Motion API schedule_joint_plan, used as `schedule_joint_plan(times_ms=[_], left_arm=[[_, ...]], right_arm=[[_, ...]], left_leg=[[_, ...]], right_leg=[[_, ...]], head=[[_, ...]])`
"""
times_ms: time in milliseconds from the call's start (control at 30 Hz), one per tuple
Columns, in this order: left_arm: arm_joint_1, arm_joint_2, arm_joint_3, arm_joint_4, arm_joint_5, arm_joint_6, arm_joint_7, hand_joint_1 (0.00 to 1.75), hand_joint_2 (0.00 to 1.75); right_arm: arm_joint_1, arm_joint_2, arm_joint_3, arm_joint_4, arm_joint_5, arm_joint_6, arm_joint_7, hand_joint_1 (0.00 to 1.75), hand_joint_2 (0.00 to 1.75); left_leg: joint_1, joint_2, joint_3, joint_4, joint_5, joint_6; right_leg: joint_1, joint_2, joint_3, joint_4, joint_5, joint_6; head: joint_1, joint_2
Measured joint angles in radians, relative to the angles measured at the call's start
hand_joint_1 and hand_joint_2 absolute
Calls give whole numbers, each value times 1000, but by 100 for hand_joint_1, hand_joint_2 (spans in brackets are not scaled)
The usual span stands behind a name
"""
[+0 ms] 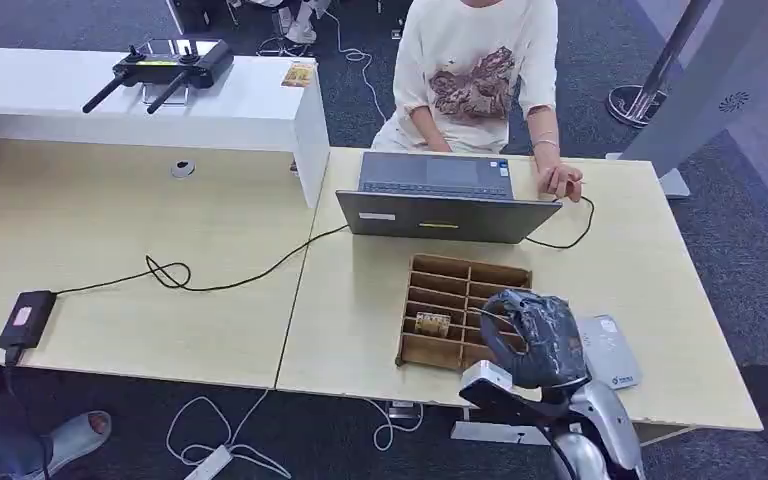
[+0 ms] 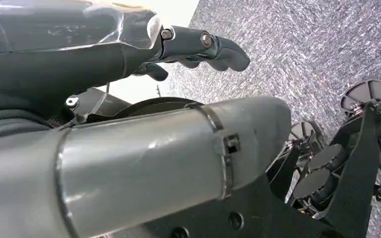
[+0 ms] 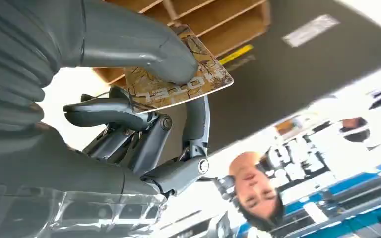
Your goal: Pass the card to the sensor for recognition and then transmit it.
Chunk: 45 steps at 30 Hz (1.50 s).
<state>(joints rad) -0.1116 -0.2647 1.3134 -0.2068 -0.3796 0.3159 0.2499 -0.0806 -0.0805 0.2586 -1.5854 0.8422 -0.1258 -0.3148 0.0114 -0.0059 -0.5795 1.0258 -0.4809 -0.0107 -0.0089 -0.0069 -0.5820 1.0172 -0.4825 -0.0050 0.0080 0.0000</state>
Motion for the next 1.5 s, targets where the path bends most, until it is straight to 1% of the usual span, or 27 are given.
schedule_joint_plan(times_ms=[100, 200, 333, 467, 733, 800, 933, 1233, 1333, 1400, 1500], left_arm=[[1, 0, 0, 0, 8, -2, -8, 0, 0], [1, 0, 0, 0, 13, -2, -11, 0, 0], [3, 0, 0, 0, 18, -10, -16, 0, 0], [4, 0, 0, 0, 27, -11, -19, 0, 0], [5, 1, 1, 0, 42, -12, -30, 0, 0], [5, 1, 2, 0, 45, -11, -31, 0, 0], [5, 1, 2, 0, 46, -11, -31, 0, 0], [5, 1, 2, 0, 46, -11, -31, 0, 0], [5, 1, 2, 0, 46, -10, -31, 0, 0], [5, 1, 2, 0, 45, -9, -31, 0, 0], [5, 2, 2, 0, 39, -6, -28, 0, 0]], right_arm=[[0, 0, 0, -25, -88, 35, -53, 175, 175], [0, -2, 0, -45, -136, 61, -84, 175, 175], [-8, -11, 0, -67, -165, 81, -107, 175, 175], [-33, -33, -1, -82, -200, 114, -132, 175, 175], [-106, -71, 0, -102, -345, 205, -189, 175, 175], [-130, -76, 0, -105, -368, 220, -191, 175, 175], [-156, -81, 0, -105, -379, 228, -191, 175, 175], [-165, -85, 3, -105, -379, 228, -192, 175, 175], [-175, -87, 4, -105, -382, 238, -192, 175, 175], [-203, -93, 7, -103, -403, 248, -191, 175, 175], [-255, -108, 10, -92, -486, 273, -205, 175, 175]], left_leg=[[0, 0, 0, 0, 0, 0], [0, 0, 0, 0, 0, 0], [0, 0, 0, 0, 0, 0], [0, 0, 0, 0, 0, 0], [0, 0, 0, 0, 0, 0], [0, 0, 0, 0, 0, 0], [0, 0, 0, 0, 0, 0], [0, 0, 0, 0, 0, 0], [0, 0, 0, 0, 0, 0], [0, 0, 0, 0, 0, 0], [0, 0, 0, 0, 1, 0]], right_leg=[[0, 0, 0, 0, 0, 0], [0, 0, 0, 0, 0, 0], [0, 0, 0, 0, 0, 0], [0, 0, 0, 0, 0, 0], [0, 0, 0, 0, 1, 0], [0, 0, 0, 0, 0, 0], [0, 0, 0, 0, 0, 0], [0, 0, 0, 0, 0, 0], [0, 0, 0, 0, 0, 0], [0, 0, 0, 0, 1, 0], [0, 0, 0, 0, 1, 0]], head=[[0, 0], [0, 0], [0, 0], [0, 0], [0, 0], [0, 0], [0, 0], [0, 0], [0, 0], [0, 0], [0, 0]])
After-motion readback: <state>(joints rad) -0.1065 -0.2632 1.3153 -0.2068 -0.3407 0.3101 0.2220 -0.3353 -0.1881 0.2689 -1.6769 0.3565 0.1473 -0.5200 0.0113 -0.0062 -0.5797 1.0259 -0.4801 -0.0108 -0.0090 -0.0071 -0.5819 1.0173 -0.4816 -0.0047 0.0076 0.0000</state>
